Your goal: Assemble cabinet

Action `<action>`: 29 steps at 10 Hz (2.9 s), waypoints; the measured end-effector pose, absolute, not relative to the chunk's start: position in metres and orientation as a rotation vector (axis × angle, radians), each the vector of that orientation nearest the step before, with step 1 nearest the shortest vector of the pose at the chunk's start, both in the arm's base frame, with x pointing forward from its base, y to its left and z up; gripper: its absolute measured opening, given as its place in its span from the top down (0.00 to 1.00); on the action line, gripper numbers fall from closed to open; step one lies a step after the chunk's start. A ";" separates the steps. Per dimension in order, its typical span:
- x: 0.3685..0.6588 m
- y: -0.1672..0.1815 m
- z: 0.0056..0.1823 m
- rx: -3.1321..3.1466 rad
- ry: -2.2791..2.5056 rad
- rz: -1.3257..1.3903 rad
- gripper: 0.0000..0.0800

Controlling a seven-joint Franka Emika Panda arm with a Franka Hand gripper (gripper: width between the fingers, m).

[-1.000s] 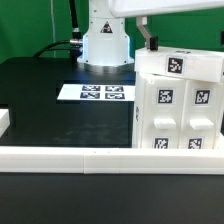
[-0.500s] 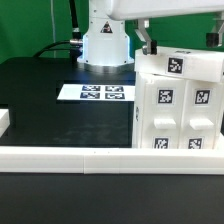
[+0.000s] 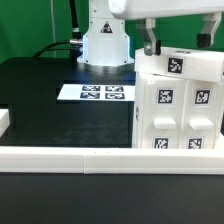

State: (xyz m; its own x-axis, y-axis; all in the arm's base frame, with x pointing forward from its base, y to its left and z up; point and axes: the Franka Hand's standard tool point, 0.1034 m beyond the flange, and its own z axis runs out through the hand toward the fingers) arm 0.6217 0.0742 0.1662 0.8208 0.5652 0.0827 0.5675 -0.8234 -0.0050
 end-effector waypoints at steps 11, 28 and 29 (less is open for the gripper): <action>0.616 0.085 0.154 -2.894 -1.176 -0.087 0.00; 0.618 0.081 0.154 -3.100 -0.004 -0.079 0.30; 0.618 0.080 0.154 -3.096 0.115 -0.078 0.30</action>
Offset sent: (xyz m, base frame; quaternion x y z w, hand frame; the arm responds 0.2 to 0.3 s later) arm 0.0002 0.0201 0.0064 0.0248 -0.0064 -0.1256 0.9917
